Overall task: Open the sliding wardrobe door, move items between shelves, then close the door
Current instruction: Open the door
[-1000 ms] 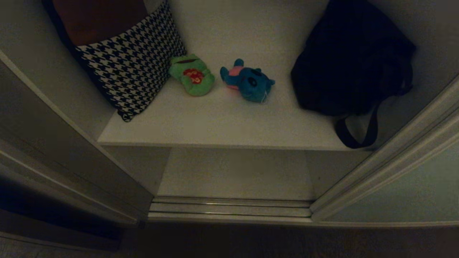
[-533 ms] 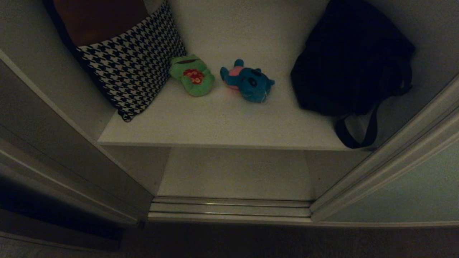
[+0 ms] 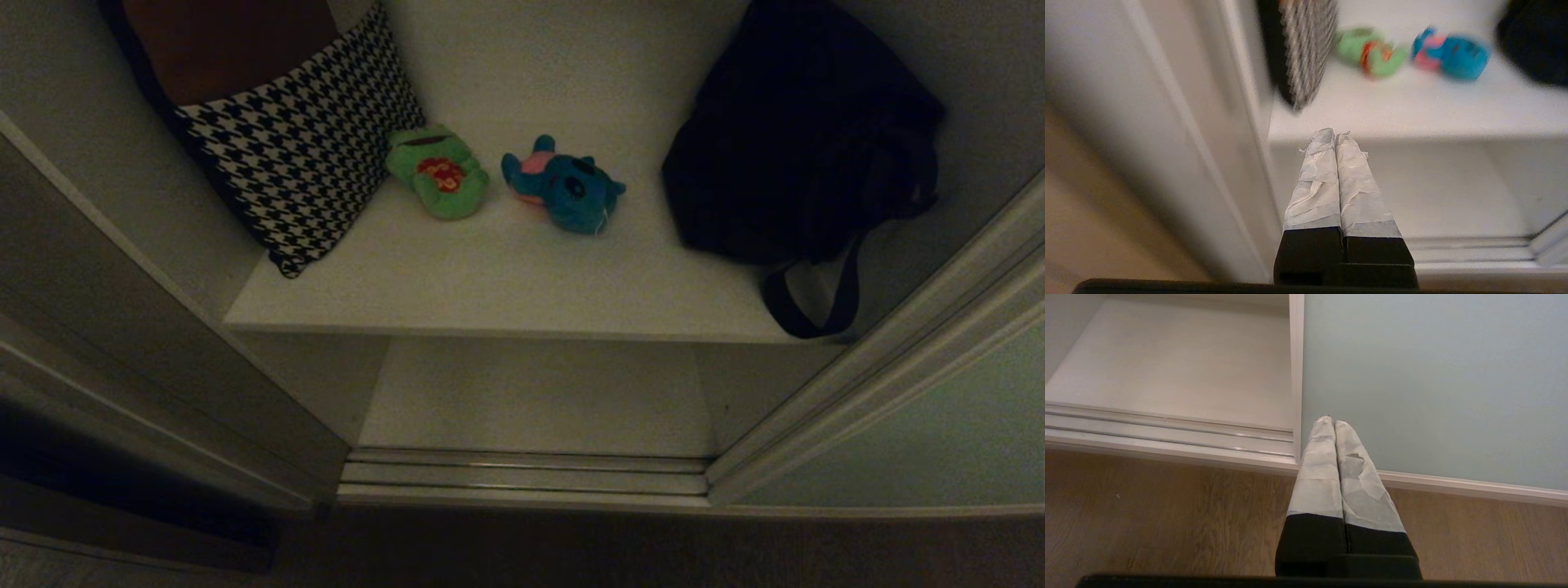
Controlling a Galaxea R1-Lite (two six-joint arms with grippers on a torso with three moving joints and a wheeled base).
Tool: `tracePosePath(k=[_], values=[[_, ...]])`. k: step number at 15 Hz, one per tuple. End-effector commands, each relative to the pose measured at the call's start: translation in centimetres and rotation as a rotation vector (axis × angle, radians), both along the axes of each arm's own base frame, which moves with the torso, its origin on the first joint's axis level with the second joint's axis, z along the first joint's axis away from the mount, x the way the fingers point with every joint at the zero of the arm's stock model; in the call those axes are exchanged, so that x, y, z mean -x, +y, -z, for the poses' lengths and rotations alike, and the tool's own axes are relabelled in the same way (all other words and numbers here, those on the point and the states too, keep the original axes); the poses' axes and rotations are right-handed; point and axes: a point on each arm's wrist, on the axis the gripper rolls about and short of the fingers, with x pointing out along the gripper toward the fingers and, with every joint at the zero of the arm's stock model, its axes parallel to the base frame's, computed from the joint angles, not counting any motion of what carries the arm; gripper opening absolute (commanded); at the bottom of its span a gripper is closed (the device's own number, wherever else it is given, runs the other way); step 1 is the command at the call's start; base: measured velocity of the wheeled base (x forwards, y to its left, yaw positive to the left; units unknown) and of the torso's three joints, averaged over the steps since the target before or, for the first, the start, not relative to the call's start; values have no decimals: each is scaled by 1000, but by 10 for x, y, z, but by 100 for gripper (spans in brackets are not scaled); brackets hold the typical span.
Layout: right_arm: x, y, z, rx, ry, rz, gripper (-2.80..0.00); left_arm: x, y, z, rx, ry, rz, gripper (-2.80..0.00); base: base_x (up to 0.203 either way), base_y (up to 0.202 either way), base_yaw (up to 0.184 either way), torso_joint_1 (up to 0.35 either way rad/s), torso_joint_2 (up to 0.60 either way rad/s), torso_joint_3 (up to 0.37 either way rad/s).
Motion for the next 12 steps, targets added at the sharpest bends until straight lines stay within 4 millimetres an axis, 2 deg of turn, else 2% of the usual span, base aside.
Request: tracePosePath(k=[1,4,5,6,7,9,11,12], values=[[0,0,0,0,-2,-1,-280,-43,0,-55,-4,115,15,-280,0,0,0,0,0,0],[0,0,0,0,-2,-1,-280,-125,-2,-134,-16,191,88,-280,0,0,0,0,0,0],[0,0,0,0,-2,-1,-280,-157,-3,-154,-20,207,119,-280,0,0,0,0,0,0],[0,0,0,0,-2,-1,-280,-189,-5,-164,-21,239,145,-280,0,0,0,0,0,0],[0,0,0,0,-2,-1,-280,-224,-8,-167,-21,282,170,-280,0,0,0,0,0,0],[0,0,0,-1,-2,-1,-280,-287,-16,-157,-13,382,217,-280,0,0,0,0,0,0],[0,0,0,-1,-2,-1,-280,-335,-28,-141,12,459,262,-280,0,0,0,0,0,0],[0,0,0,0,-2,-1,-280,-355,-36,-135,23,483,285,0,0,0,0,0,0,0]])
